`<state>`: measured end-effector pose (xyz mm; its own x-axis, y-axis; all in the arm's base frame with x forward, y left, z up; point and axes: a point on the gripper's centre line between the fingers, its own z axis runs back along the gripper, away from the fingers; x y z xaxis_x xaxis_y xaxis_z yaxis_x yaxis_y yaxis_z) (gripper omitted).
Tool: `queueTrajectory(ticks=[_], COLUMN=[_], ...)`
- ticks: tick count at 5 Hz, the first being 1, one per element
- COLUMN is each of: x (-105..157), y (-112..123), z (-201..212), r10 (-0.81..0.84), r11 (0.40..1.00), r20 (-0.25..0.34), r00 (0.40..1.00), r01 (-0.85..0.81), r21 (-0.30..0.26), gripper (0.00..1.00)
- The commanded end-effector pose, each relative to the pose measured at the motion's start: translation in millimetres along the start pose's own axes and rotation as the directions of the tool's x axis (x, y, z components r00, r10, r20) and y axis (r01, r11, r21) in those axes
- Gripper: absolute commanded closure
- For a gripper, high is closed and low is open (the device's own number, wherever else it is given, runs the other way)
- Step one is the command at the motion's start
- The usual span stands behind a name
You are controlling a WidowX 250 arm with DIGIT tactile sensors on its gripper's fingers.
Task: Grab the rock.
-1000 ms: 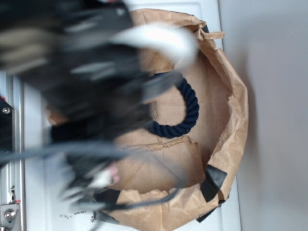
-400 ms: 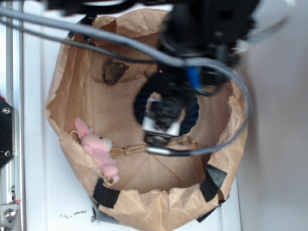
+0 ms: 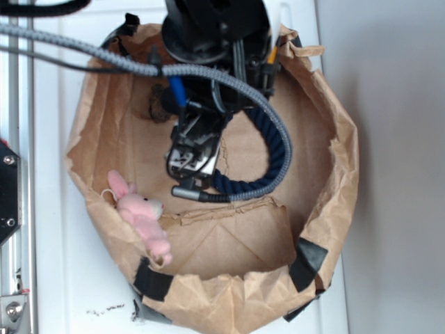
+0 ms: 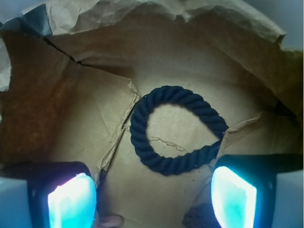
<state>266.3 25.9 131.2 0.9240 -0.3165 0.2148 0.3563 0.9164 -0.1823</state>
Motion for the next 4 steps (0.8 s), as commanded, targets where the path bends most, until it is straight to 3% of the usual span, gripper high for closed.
queueTrajectory(ticks=[1,2,4], x=[4.7,4.7,-13.4], y=[0.7,0.7,35.9], z=[13.1,13.1,-15.1], r10=[-0.018,-0.018,-0.069], r11=[0.999,0.999,0.996], r20=[0.049,0.049,0.023], r00=[0.999,0.999,0.997], r01=[0.017,0.017,0.067], r21=[0.034,0.034,0.065], gripper=[0.0,0.0,0.0])
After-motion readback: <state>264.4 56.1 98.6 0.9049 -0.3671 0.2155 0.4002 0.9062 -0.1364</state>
